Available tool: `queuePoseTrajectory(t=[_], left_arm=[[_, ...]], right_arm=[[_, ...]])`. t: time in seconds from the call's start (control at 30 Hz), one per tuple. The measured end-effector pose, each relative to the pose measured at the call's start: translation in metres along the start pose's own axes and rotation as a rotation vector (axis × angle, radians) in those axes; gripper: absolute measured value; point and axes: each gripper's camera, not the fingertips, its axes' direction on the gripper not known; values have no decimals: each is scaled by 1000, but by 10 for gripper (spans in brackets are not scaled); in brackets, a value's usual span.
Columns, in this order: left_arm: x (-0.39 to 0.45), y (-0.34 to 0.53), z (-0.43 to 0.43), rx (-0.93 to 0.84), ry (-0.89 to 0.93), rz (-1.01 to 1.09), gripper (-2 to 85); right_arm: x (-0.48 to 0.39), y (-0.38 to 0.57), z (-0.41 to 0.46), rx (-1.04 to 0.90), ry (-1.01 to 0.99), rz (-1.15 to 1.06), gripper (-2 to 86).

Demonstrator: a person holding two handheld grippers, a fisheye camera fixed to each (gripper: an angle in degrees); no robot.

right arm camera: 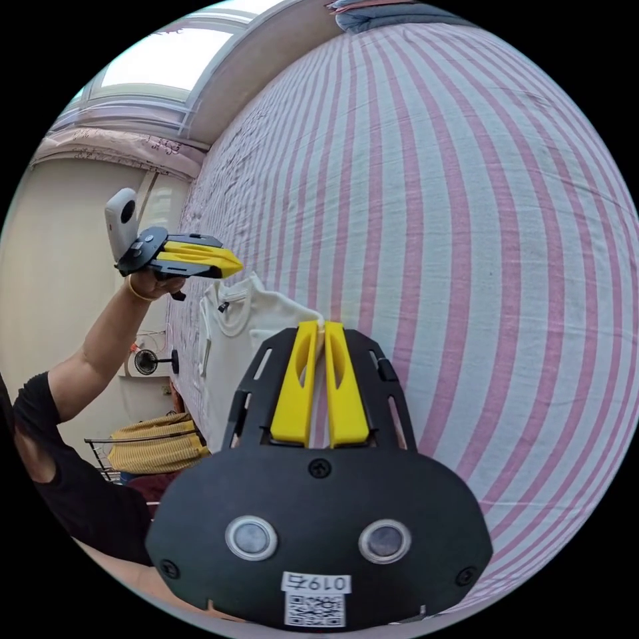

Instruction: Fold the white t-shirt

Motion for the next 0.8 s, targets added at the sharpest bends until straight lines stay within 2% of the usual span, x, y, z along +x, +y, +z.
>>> queuePoseTrajectory(t=[0.13,0.3,0.5,0.6,0.8], left_arm=[[0,19,33,-103,-86,-20,5],[1,45,44,-87,-159,-23,5],[-4,86,45,-89,-197,-33,7],[-16,111,33,-17,-168,-87,8],[-51,210,-22,267,-102,-287,14]], right_arm=[[-10,-1,6,29,17,34,-5],[-21,-5,19,56,12,73,-1],[-54,-19,36,42,91,-3,38],[-66,-23,40,50,101,9,63],[-110,-28,28,164,165,-26,63]])
